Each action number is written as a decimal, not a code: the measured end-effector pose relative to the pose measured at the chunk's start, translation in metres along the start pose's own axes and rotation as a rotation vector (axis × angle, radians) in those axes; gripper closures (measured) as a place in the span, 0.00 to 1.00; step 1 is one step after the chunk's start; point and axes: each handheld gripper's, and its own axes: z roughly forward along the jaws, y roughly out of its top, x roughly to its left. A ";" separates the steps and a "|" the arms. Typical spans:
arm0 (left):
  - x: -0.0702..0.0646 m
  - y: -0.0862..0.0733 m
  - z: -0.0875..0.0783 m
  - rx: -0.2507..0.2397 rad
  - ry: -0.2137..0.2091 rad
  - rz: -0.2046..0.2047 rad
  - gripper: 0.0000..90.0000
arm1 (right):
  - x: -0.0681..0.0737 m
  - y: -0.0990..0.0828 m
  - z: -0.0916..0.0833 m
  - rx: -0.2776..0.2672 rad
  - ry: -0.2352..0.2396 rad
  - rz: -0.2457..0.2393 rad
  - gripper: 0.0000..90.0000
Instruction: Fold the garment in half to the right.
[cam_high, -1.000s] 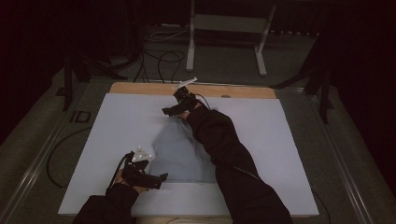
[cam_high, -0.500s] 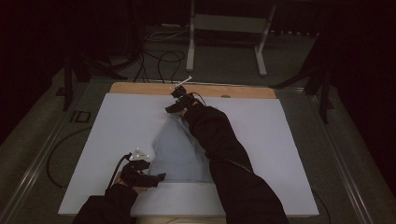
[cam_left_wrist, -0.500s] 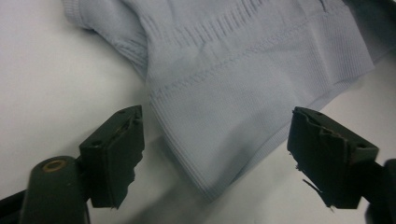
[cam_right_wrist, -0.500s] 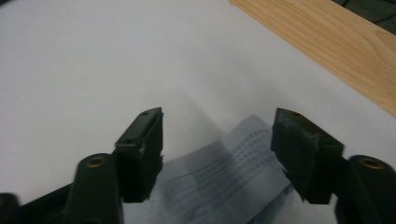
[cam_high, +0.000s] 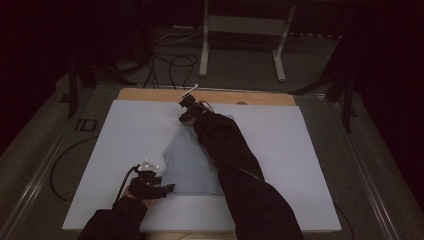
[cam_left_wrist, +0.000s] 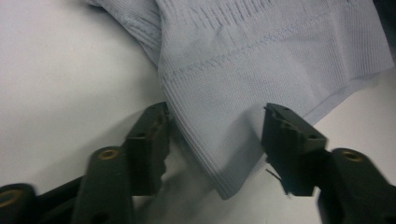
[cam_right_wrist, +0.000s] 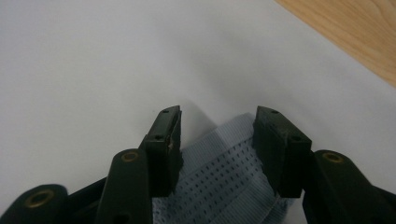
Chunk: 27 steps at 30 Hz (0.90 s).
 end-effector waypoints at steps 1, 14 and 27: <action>0.001 0.000 0.000 -0.002 -0.007 -0.006 0.51 | 0.000 0.000 0.001 0.008 -0.008 -0.002 0.57; 0.002 0.000 0.003 0.002 -0.037 -0.003 0.70 | 0.009 0.002 0.008 0.045 -0.096 -0.075 0.64; 0.000 0.004 0.007 0.013 -0.065 0.012 0.92 | 0.011 0.005 0.003 0.068 -0.119 -0.104 0.96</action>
